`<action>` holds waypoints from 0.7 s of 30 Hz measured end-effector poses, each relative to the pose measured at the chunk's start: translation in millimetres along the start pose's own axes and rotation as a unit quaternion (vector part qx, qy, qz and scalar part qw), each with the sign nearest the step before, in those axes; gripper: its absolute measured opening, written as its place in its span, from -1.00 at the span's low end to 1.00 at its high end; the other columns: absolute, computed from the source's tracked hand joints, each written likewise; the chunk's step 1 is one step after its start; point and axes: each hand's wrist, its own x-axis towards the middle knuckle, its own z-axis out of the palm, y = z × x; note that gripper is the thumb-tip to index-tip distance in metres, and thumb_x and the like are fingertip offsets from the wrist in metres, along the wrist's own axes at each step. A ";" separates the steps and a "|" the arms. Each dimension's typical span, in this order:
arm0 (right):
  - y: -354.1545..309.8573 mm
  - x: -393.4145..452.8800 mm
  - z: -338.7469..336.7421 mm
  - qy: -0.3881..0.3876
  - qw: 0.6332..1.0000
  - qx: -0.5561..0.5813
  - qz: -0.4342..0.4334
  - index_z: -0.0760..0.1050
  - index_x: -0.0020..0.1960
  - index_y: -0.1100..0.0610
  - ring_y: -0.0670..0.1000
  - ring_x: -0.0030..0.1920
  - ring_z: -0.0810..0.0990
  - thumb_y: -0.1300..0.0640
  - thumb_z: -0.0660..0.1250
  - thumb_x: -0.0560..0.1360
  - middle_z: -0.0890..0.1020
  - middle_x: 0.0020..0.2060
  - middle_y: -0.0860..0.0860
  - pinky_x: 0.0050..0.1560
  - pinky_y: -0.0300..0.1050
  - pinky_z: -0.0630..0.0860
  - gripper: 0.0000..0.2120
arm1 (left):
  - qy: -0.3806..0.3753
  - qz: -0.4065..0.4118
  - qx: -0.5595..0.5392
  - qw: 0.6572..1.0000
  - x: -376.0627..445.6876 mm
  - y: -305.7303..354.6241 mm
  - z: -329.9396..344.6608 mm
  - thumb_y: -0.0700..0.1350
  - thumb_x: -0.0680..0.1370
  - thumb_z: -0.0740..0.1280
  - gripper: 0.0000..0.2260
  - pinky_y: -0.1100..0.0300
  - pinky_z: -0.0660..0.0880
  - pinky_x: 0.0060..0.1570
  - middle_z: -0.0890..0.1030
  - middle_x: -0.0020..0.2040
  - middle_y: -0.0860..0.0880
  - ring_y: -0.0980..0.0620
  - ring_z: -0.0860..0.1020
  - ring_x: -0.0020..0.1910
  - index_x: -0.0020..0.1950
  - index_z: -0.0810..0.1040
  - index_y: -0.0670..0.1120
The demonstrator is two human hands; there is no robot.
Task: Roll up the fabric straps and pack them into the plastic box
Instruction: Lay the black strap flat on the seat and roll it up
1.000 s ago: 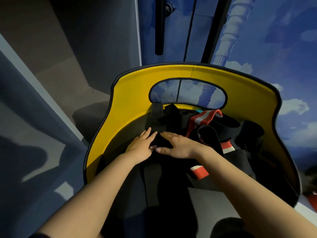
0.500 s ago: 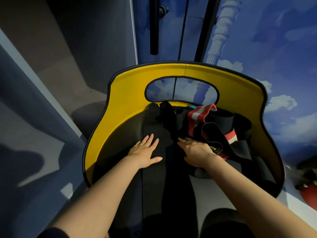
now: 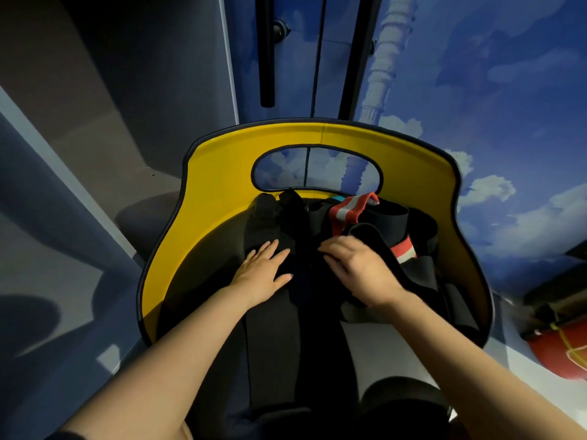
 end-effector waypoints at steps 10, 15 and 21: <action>41.4 -32.1 -38.6 0.060 0.962 0.072 0.257 0.61 0.03 0.15 0.02 -0.12 0.63 0.10 0.36 0.50 0.69 -0.12 0.08 -0.19 -0.26 0.42 -0.83 | 0.015 0.044 -0.215 0.976 4.1 72.8 -3.2 0.04 0.59 0.24 -0.58 0.11 0.32 0.35 0.33 0.45 0.00 0.02 0.31 0.41 0.44 0.31 0.03; 40.9 -41.1 -33.5 -0.021 0.962 0.084 0.260 0.59 0.13 0.15 0.04 -0.05 0.63 -0.06 0.34 0.49 0.69 -0.09 0.10 -0.16 -0.26 0.43 -0.66 | -0.018 0.011 -0.280 0.960 7.8 98.5 2.8 0.11 0.50 0.35 -0.42 0.13 0.32 0.34 0.35 0.43 -0.05 -0.01 0.33 0.41 0.47 0.27 0.00; 45.6 -42.1 -22.2 0.013 0.907 0.226 0.356 0.59 0.10 0.25 0.06 -0.22 0.67 0.24 0.27 0.54 0.67 -0.19 0.18 -0.11 -0.05 0.62 -0.81 | 0.015 -0.010 -0.281 0.959 11.3 104.0 6.0 -0.06 0.43 0.47 -0.36 0.12 0.32 0.34 0.36 0.40 -0.08 -0.05 0.35 0.38 0.46 0.30 -0.02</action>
